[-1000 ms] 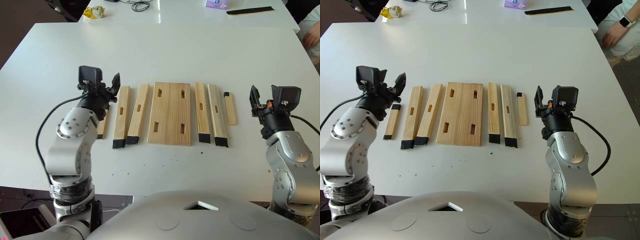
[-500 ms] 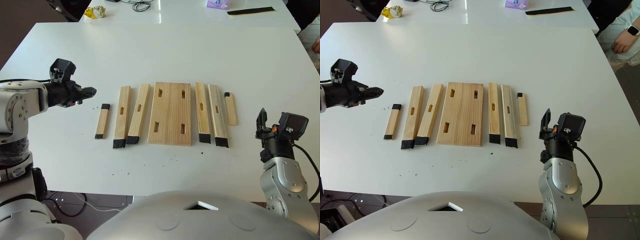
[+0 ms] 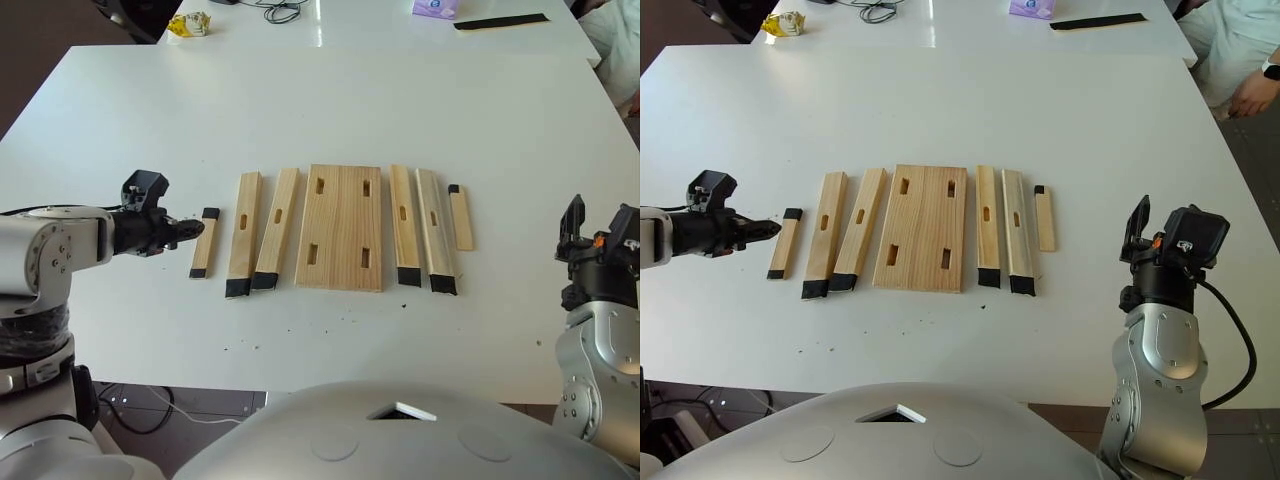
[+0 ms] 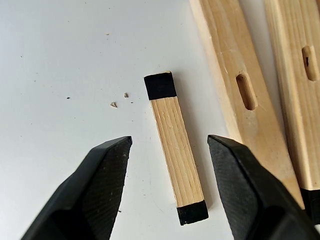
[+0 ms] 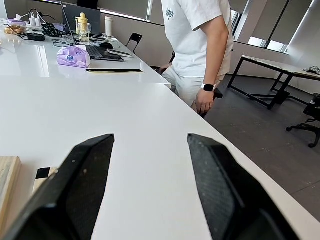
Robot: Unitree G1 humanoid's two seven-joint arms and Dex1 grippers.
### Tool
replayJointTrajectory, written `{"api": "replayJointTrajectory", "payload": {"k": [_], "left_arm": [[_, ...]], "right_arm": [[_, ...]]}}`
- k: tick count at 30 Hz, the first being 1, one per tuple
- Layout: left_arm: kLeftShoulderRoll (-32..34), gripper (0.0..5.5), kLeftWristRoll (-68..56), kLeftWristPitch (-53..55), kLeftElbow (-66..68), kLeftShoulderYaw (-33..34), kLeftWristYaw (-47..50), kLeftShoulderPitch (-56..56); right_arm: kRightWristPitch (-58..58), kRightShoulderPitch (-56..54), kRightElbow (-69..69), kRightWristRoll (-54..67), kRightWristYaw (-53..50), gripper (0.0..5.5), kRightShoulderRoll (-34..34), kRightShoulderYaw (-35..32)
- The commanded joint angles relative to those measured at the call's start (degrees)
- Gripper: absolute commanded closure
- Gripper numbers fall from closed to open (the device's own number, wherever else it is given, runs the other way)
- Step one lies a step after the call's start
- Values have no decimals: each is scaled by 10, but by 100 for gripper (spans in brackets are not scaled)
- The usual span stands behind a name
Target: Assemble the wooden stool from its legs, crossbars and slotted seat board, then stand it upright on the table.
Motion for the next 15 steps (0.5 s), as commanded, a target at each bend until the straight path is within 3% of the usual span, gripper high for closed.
{"api": "replayJointTrajectory", "payload": {"k": [1, 15], "left_arm": [[-30, 268, -11, 6, -27, 18, 25, 41], [-119, 268, 37, -2, -39, 33, 81, 98]], "right_arm": [[16, -6, 0, 4, 9, 280, -1, 3], [43, -57, 19, 6, 44, 280, -27, -13]]}}
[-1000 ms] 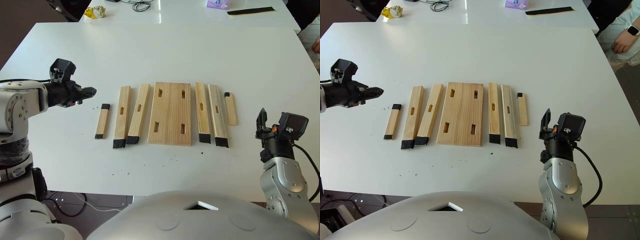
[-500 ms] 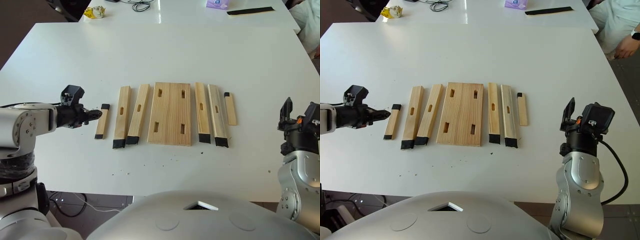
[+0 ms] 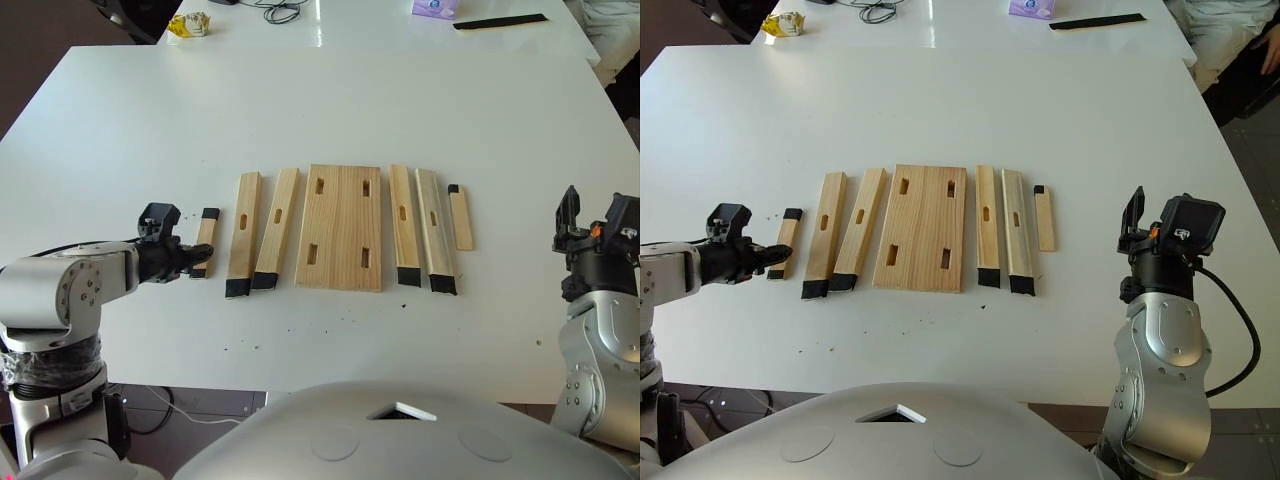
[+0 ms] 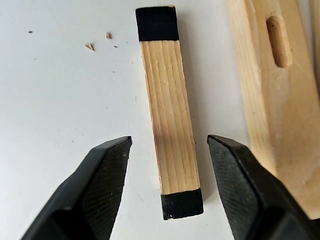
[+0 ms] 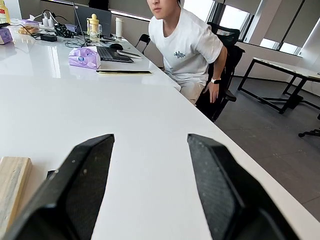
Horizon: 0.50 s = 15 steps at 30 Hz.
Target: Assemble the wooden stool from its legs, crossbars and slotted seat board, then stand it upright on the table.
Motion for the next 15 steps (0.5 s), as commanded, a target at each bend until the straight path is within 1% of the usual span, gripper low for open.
{"api": "replayJointTrajectory", "payload": {"k": [1, 6, 12, 15], "left_arm": [[-15, 268, 14, -2, -5, -3, 5, 21], [-31, 268, 30, -13, -15, -5, 12, 57], [-58, 268, 53, -32, 18, -13, 23, 64], [-72, 311, 53, -27, 26, -1, 20, 66]], "right_arm": [[15, -15, 4, 6, 11, 280, -11, -5], [25, -32, 13, 9, 24, 280, -24, -10], [32, -45, 20, 7, 33, 280, -29, -7], [37, -51, 22, 7, 38, 277, -33, -8]]}}
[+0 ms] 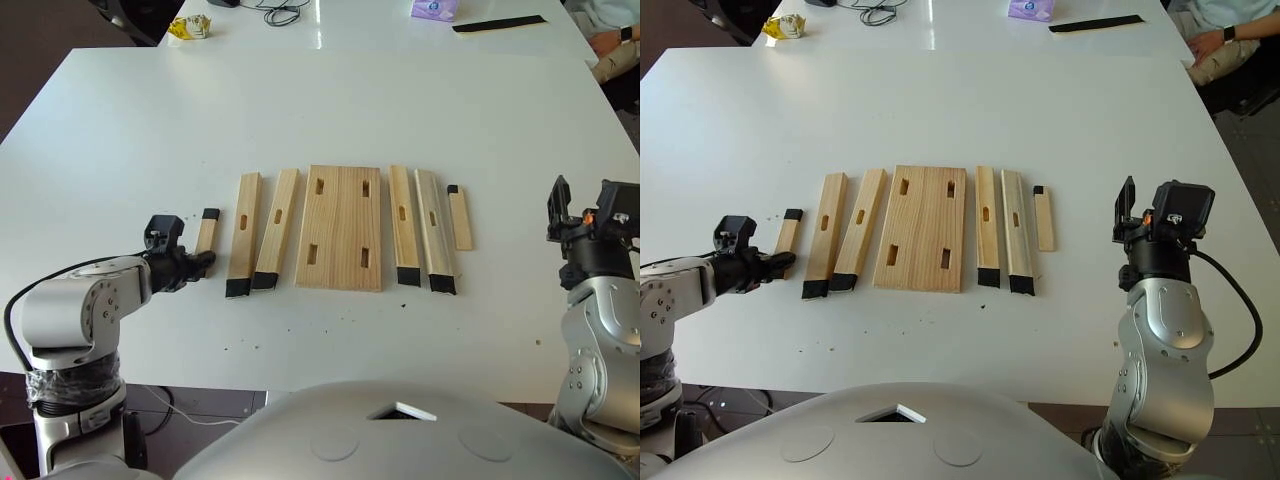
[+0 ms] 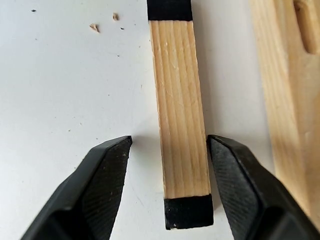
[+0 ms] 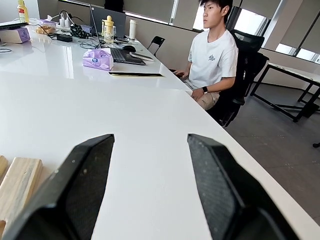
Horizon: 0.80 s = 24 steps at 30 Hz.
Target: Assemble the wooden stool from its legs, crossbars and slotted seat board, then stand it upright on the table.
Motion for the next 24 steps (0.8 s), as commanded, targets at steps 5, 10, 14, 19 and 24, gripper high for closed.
{"api": "replayJointTrajectory", "payload": {"k": [5, 10, 14, 19, 24], "left_arm": [[-36, 390, -5, 48, 20, 9, -18, 28], [-27, 418, -5, 50, 22, 4, -32, 24], [-24, 418, 0, 48, 26, 3, -37, 21], [-16, 418, 6, 32, 36, 1, -38, -9], [3, 418, 17, -8, 58, 9, -42, -64]], "right_arm": [[21, -24, 6, 8, 14, 277, -16, -9], [24, -27, 5, 7, 16, 277, -17, -10], [25, -26, 5, 6, 17, 277, -15, -10], [22, -26, 12, 7, 20, 277, -15, -11], [15, -24, 19, 8, 26, 277, -18, -22]]}}
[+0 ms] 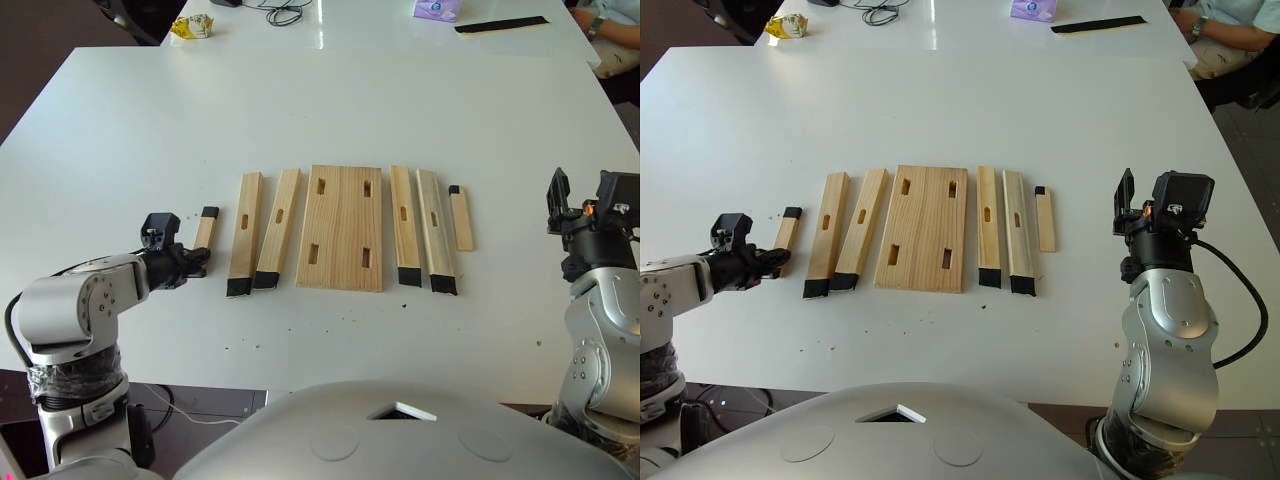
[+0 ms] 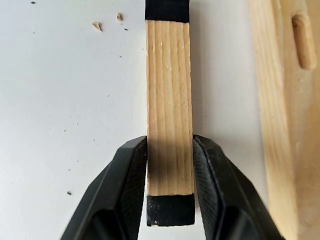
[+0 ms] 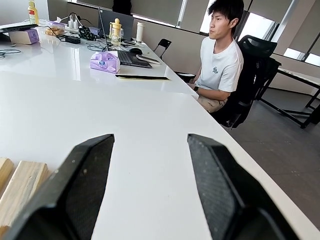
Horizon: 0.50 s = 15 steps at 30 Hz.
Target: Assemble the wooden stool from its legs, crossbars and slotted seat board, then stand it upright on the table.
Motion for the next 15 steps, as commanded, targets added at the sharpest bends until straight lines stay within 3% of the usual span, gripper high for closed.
{"api": "replayJointTrajectory", "payload": {"k": [1, 7, 12, 15], "left_arm": [[14, 418, 7, -35, 32, -6, -6, -42], [31, 418, -1, -157, 65, -4, -41, -123], [62, 418, -54, -236, 81, -20, -144, -223], [48, 418, -115, -262, 83, -24, -208, -278]], "right_arm": [[0, -2, 13, 10, 9, 277, -7, -18], [7, -43, 60, 73, 53, 277, -23, -103], [72, -101, 103, 226, 144, 277, -53, -178], [120, -133, 120, 328, 212, 277, -97, -185]]}}
